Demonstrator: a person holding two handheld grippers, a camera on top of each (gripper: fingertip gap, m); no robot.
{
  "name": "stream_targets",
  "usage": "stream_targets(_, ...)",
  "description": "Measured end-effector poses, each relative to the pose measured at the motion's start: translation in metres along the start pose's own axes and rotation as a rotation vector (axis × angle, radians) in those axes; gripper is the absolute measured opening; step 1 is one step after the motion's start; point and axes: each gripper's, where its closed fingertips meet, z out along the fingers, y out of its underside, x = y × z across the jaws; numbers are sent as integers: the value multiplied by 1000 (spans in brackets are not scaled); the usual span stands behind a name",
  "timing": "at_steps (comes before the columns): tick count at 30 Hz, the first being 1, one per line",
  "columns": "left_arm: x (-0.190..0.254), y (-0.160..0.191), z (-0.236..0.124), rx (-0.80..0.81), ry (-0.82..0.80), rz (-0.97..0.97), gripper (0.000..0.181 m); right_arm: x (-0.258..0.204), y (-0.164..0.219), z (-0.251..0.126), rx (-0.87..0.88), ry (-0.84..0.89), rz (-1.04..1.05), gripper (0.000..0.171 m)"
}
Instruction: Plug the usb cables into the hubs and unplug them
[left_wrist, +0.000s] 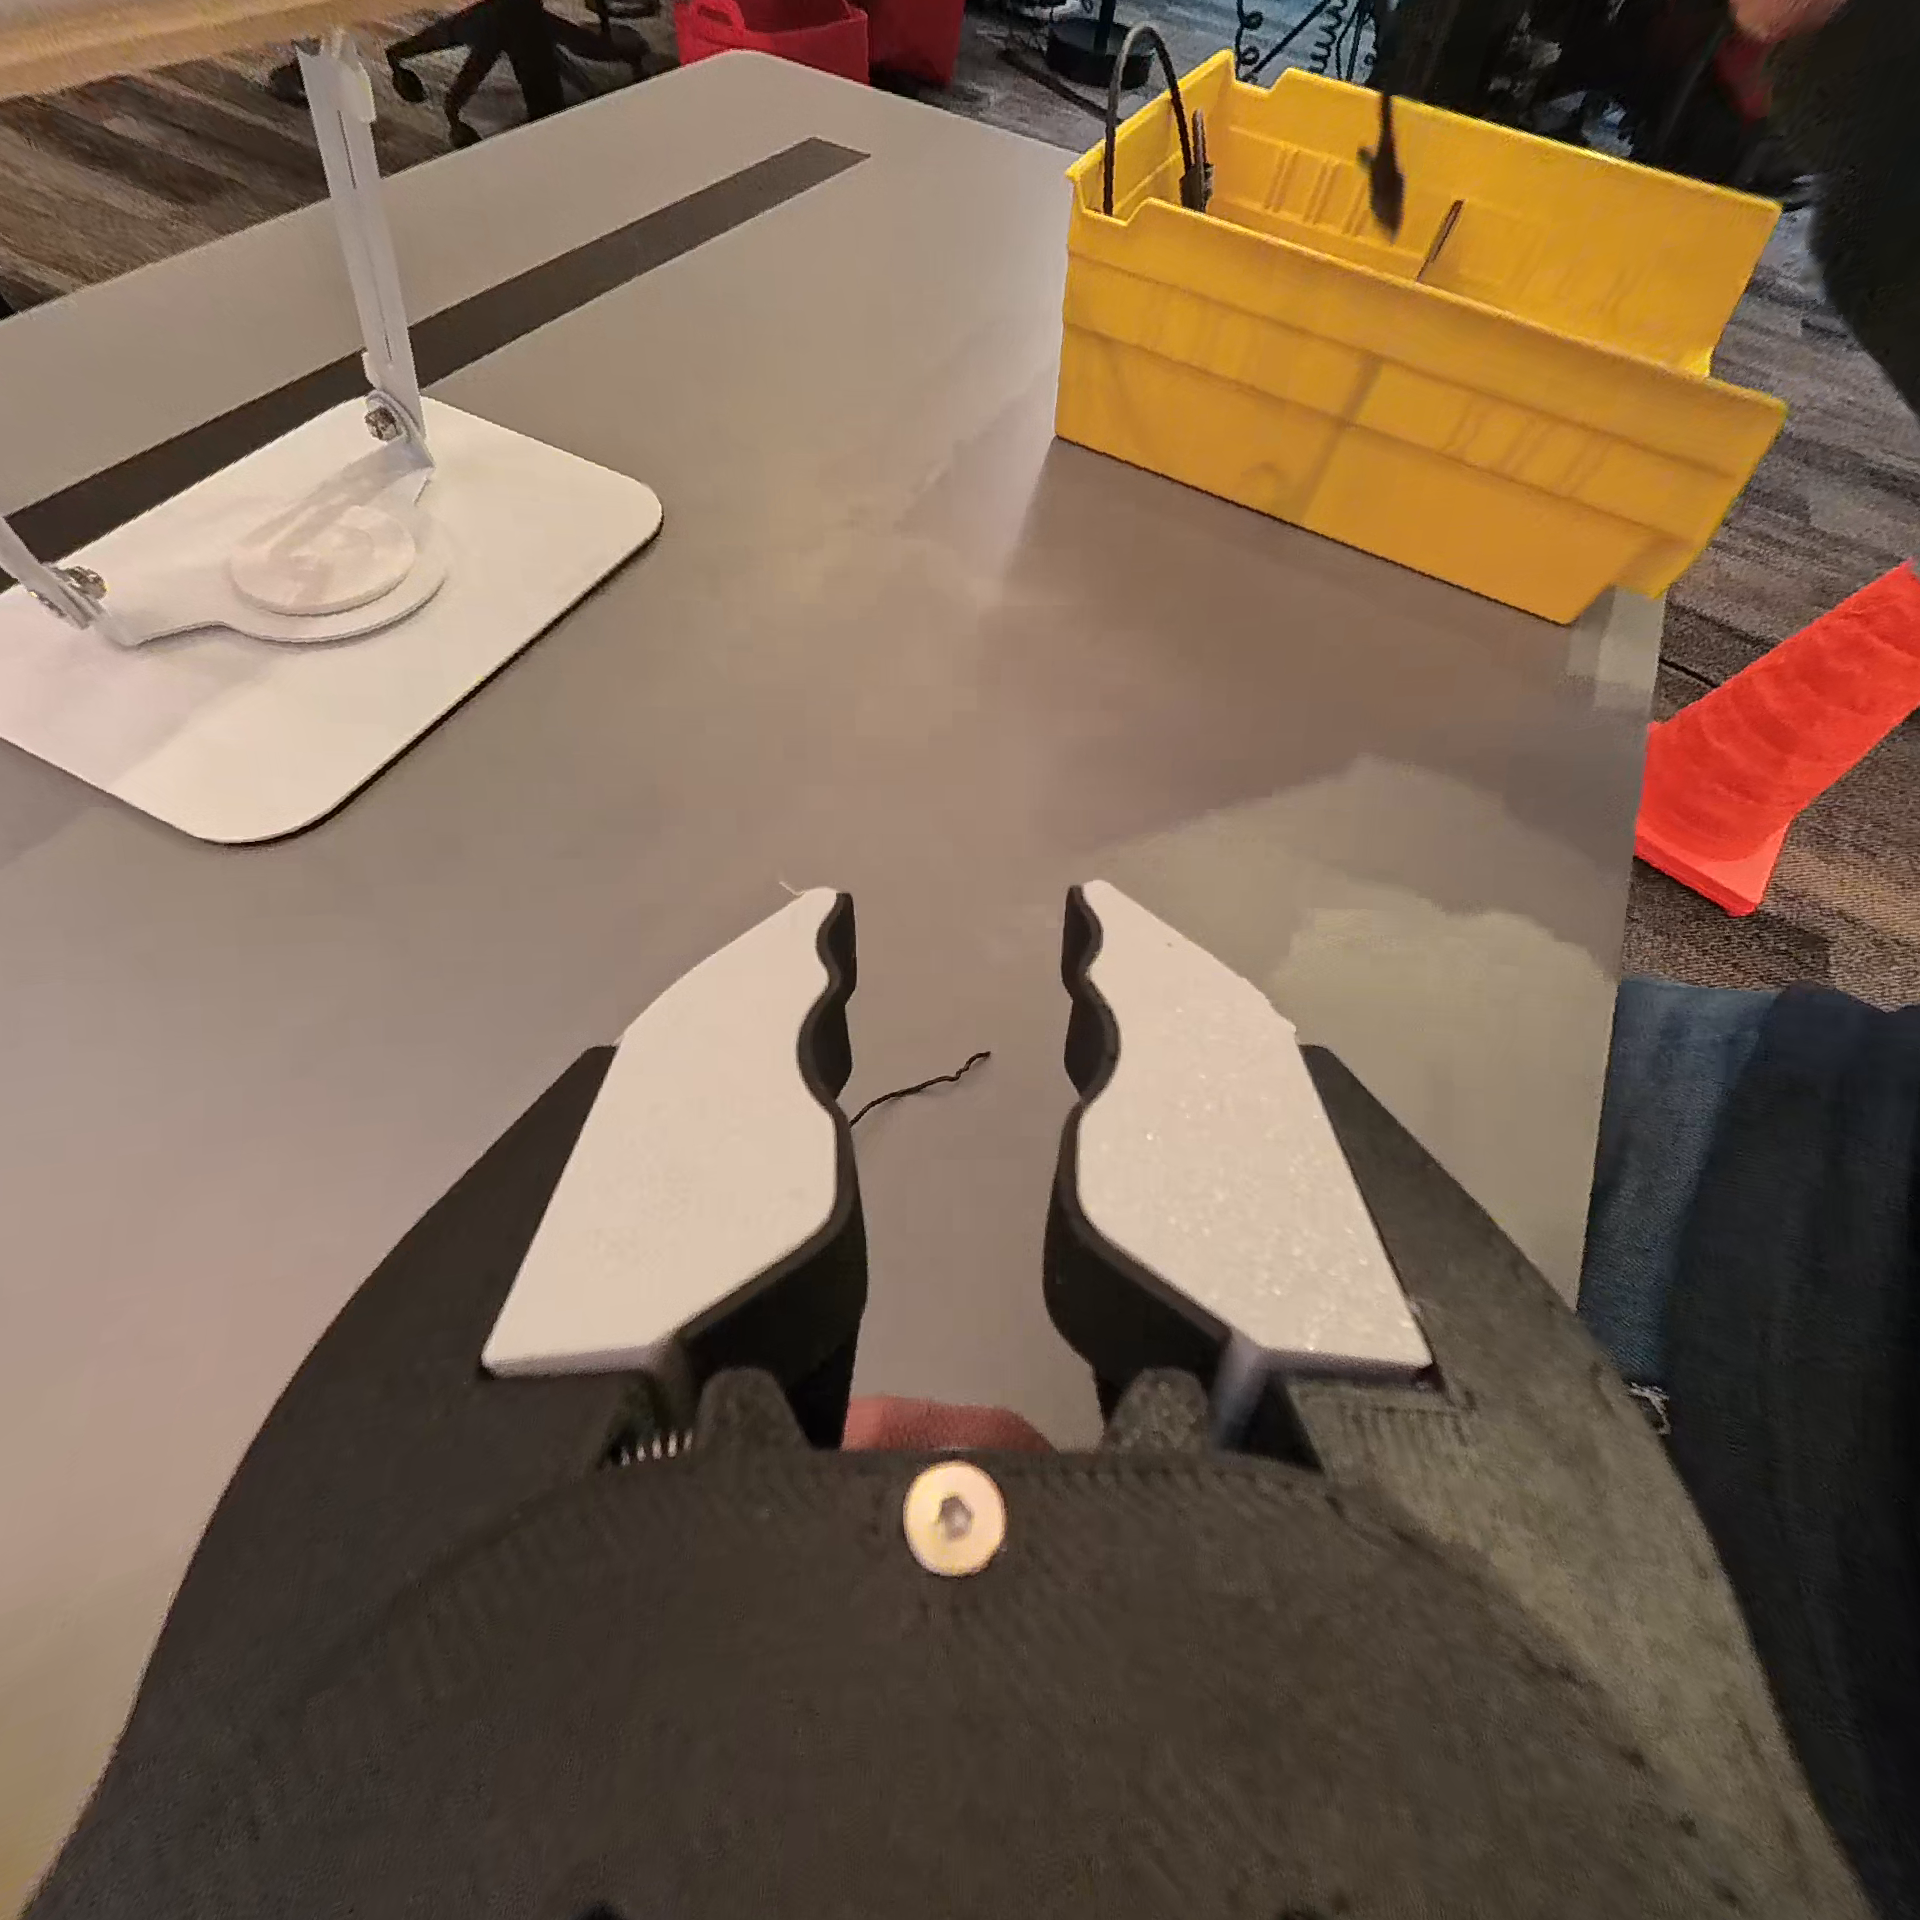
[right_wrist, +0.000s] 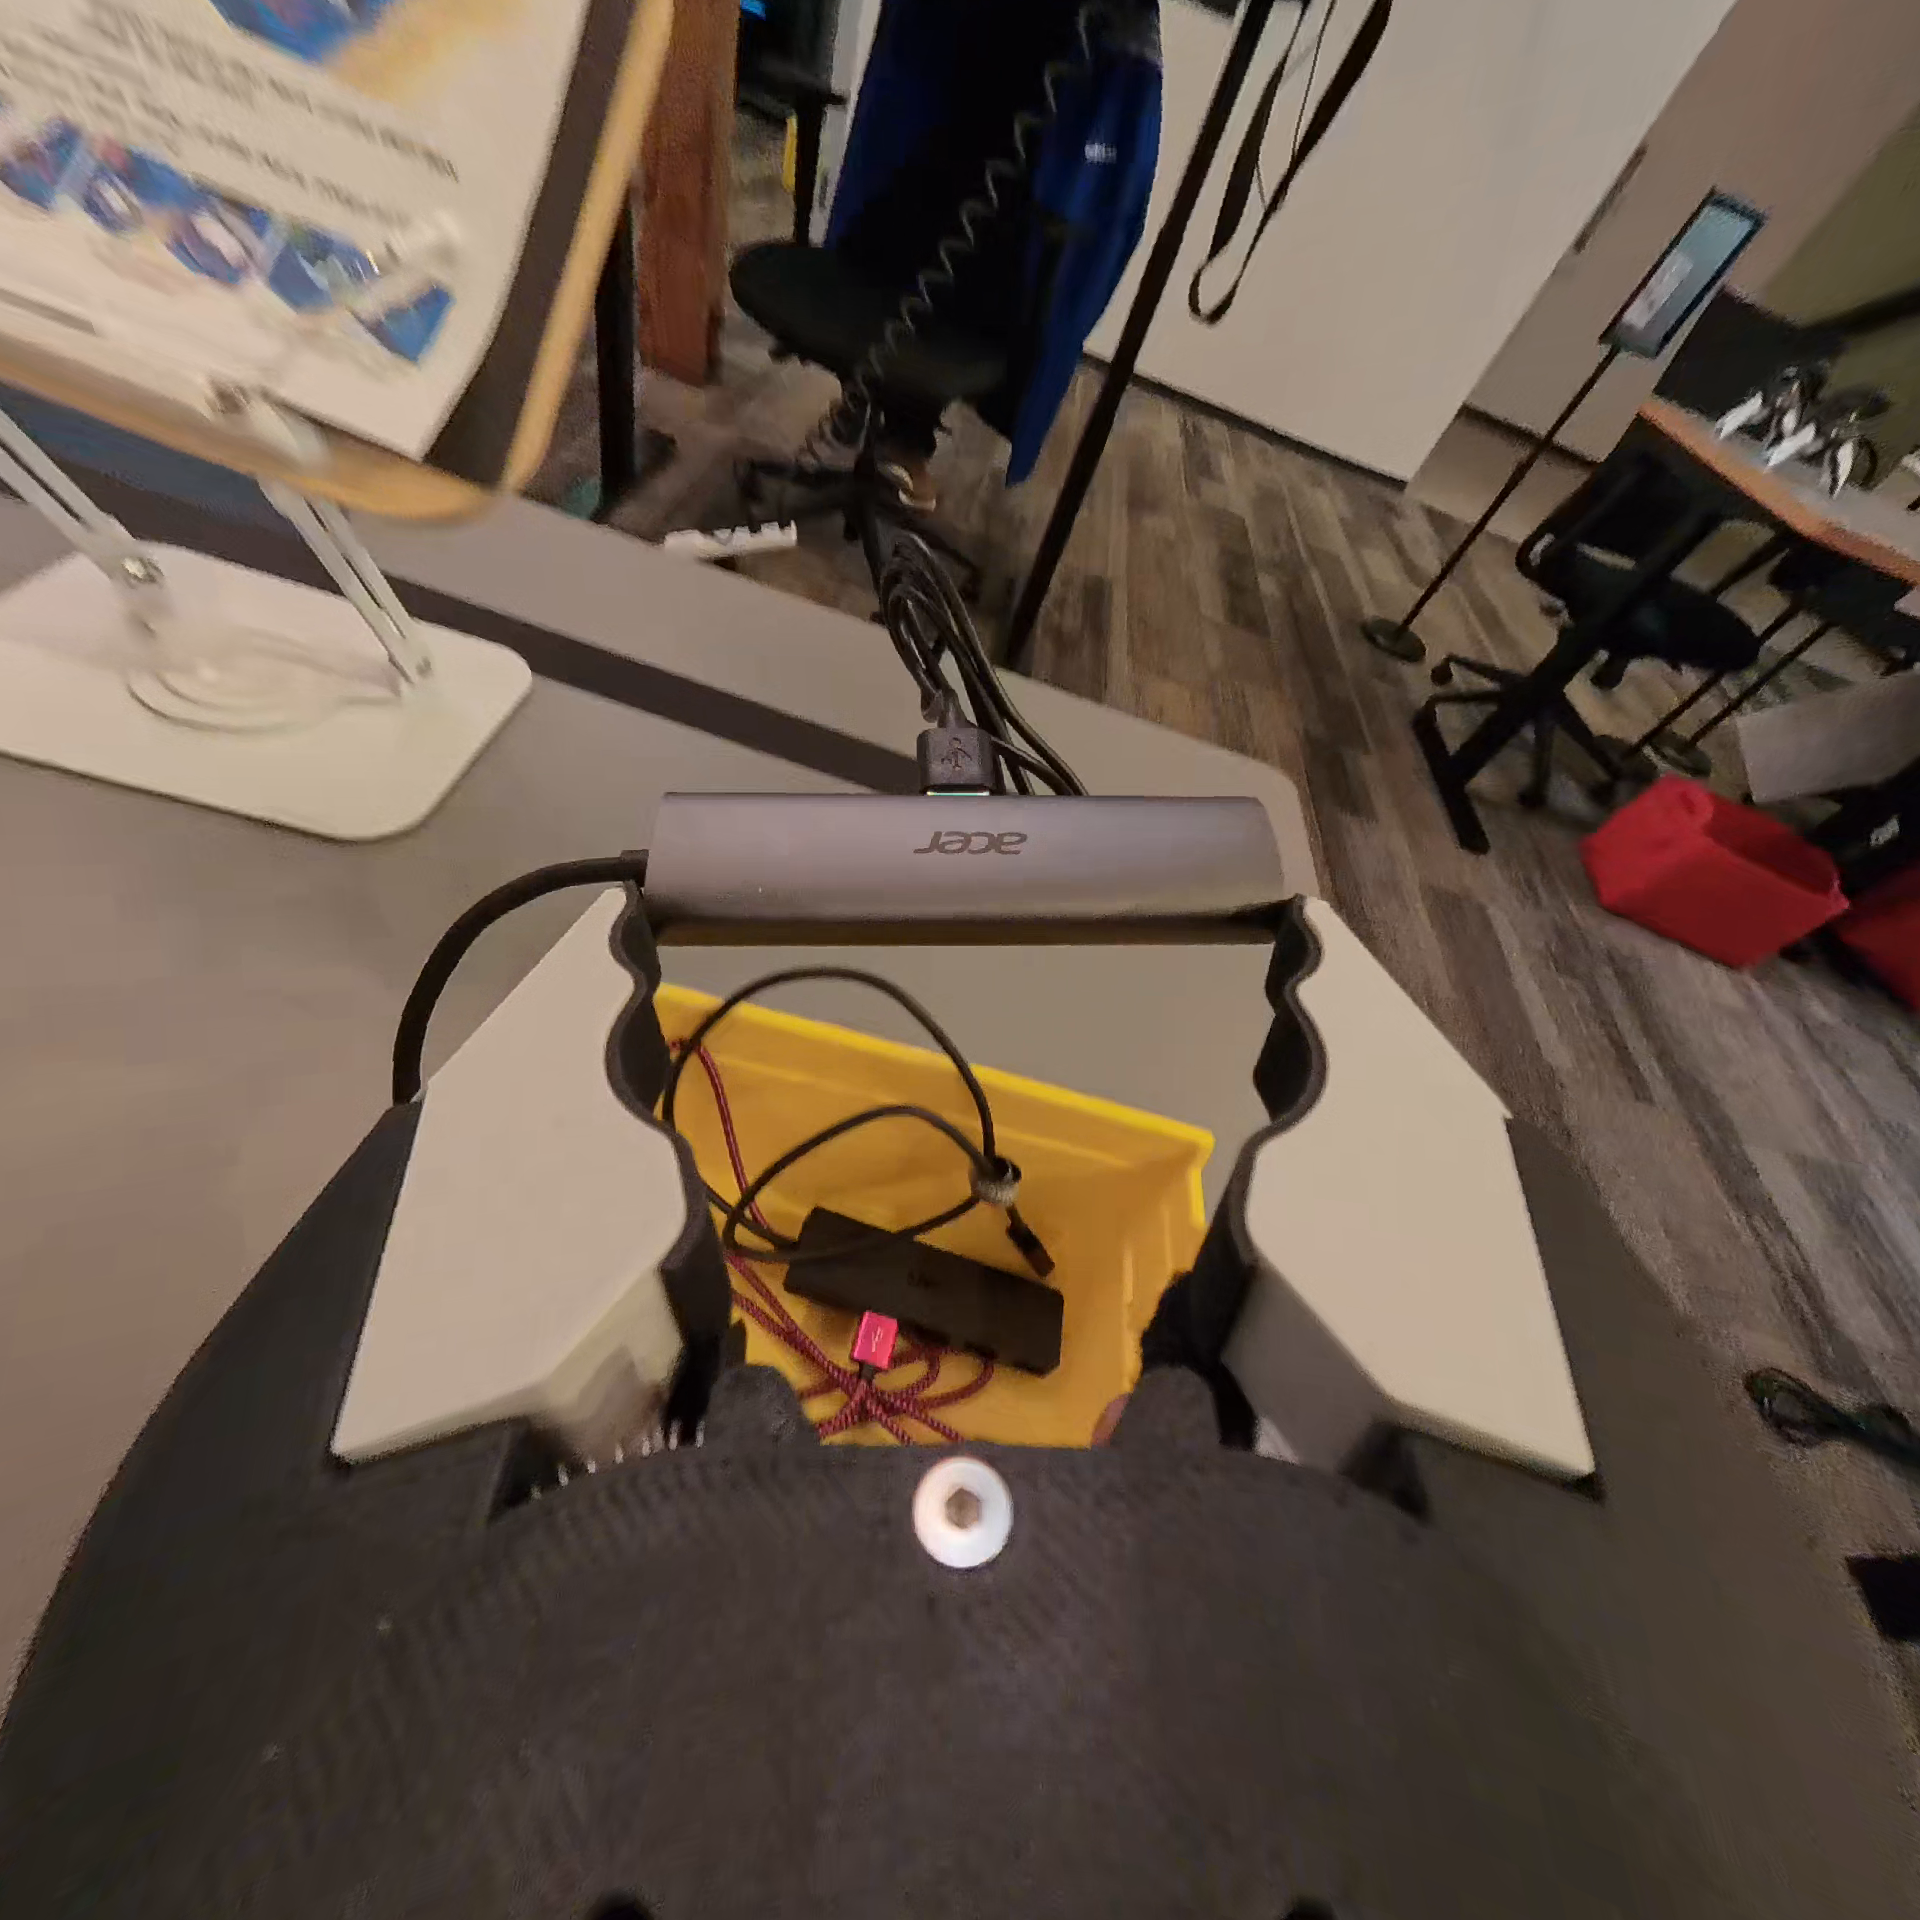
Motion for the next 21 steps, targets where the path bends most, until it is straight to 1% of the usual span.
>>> stream_targets(5, 0, 2, 2, -6, -2, -2, 37, -5, 63, 21, -139, 0, 17, 115)
stream_targets(9, 0, 3, 3, -9, -3, -6, 37, -14, 97, 26, -232, -23, 25, 115)
stream_targets(14, 1, 6, 5, -18, -1, -5, 37, -21, 124, 25, -328, -40, 26, 116)
stream_targets(21, -2, 7, 4, -21, -12, -17, 37, -30, 155, 19, -527, -101, 22, 115)
